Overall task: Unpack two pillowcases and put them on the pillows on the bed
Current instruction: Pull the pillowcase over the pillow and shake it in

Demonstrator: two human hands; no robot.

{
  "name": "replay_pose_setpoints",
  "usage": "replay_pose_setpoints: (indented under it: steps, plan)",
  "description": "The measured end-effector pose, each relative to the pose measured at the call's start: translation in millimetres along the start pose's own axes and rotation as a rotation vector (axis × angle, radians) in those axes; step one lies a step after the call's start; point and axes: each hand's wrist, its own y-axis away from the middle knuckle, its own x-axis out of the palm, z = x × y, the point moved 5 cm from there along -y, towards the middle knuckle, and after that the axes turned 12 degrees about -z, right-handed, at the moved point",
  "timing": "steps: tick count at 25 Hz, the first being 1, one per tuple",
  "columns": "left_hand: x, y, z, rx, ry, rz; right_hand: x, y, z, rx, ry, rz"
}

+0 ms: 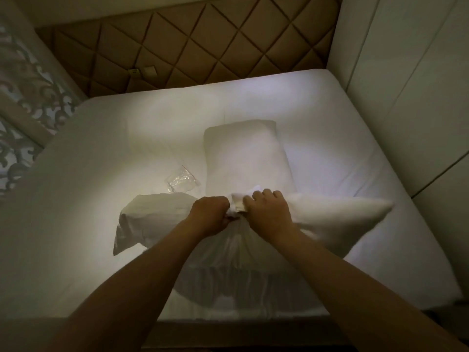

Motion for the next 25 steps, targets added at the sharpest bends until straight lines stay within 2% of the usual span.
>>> replay_pose_setpoints:
  steps: [2,4,9,12,15,17,19,20,22,24,25]
  plan:
    - [-20,-11,-2,-0.019,0.08,-0.019,-22,-8,-2,0.057,-0.031,-0.181]
    - [-37,-24,-6,-0.014,0.143,-0.035,-27,3,1,0.114,-0.16,-0.224]
    - [-45,-43,-1,-0.058,0.366,-0.042,3,38,-5,0.709,-0.753,0.176]
    - [-37,-44,4,-0.113,0.366,-0.046,7,33,-11,0.826,-0.903,0.312]
    - [-37,-48,-2,-0.039,0.291,-0.009,23,36,-11,0.929,-1.008,0.43]
    - [-41,-56,-10,0.025,0.176,-0.026,33,37,-3,1.048,-1.059,0.469]
    - [-46,-66,-17,0.074,0.082,-0.194,42,28,2,1.14,-1.06,0.419]
    - [-46,-70,-17,0.053,0.079,-0.299,45,20,0,1.162,-1.023,0.399]
    - [-36,-66,-6,-0.076,0.113,-0.389,53,2,-9,1.175,-0.869,0.371]
    - [-3,-47,11,-0.224,0.124,-0.31,67,-16,-22,1.201,-0.832,0.321]
    - [21,-32,18,-0.289,0.151,-0.218,75,-24,-27,1.221,-0.842,0.301]
